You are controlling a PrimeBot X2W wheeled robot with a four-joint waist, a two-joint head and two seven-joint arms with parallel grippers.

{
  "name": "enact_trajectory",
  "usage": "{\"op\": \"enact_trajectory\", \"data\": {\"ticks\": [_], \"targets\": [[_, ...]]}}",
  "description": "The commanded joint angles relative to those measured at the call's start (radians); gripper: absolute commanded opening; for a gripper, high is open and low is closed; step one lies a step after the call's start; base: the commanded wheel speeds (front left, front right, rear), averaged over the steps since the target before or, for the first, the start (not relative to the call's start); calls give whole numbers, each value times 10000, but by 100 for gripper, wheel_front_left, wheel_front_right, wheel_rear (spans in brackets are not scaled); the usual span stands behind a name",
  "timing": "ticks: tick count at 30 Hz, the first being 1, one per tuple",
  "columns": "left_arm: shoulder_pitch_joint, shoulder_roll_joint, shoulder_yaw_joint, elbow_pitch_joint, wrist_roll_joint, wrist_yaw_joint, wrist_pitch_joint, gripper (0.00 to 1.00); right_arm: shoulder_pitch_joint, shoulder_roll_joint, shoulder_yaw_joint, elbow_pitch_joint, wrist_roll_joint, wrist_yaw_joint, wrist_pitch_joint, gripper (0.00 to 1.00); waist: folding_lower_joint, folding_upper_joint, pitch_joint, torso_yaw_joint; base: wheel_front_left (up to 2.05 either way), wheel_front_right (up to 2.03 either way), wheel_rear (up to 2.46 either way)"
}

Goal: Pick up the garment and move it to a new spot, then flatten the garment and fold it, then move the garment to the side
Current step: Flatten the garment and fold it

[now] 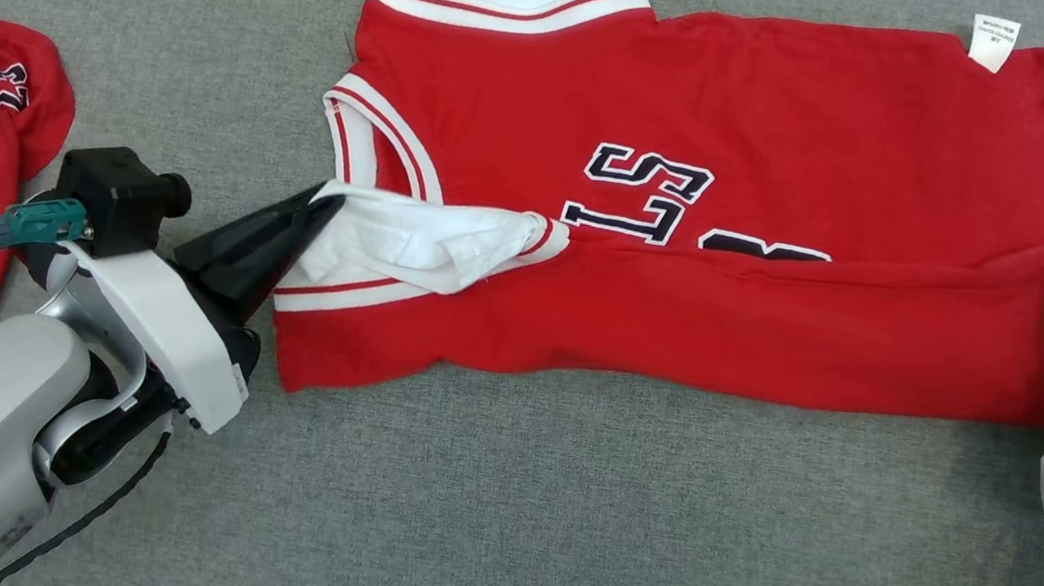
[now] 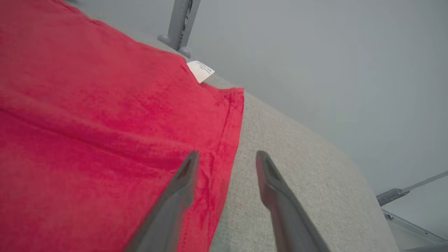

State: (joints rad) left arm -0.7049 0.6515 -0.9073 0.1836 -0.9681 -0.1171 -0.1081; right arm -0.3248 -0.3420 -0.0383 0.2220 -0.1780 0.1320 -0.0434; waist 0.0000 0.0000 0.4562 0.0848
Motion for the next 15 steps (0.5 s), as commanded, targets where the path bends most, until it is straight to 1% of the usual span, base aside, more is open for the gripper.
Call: {"op": "enact_trajectory", "data": {"ticks": [1, 2, 5, 8, 11, 15], "targets": [[-9, 44, 73, 50, 47, 27, -89, 100, -37, 56, -70, 31, -45, -24, -155, 100, 0, 0, -63, -32, 0, 0, 0], [103, 23, 101, 78, 24, 61, -216, 100, -4, 128, -142, 3, -111, -24, -350, 100, 0, 0, -129, -55, 0, 0, 0], [535, 79, 299, -50, -32, 384, -748, 100, 294, 400, -381, -117, -290, -24, -963, 100, 0, 0, -370, -133, 0, 0, 0], [1208, 158, 611, -400, -94, 949, -1217, 100, 712, 737, -700, -248, -444, -25, -1468, 100, 0, 0, -652, -188, 0, 0, 0], [2190, 122, 899, -855, -336, 1514, -1415, 100, 1258, 1151, -1037, -298, -513, -25, -1801, 100, 0, 0, -944, -209, 0, 0, 0], [3253, -24, 835, -1203, -732, 1869, -1480, 100, 1865, 1614, -1263, -190, -492, -25, -2041, 100, 0, 0, -1250, -199, 0, 0, 0]]}}
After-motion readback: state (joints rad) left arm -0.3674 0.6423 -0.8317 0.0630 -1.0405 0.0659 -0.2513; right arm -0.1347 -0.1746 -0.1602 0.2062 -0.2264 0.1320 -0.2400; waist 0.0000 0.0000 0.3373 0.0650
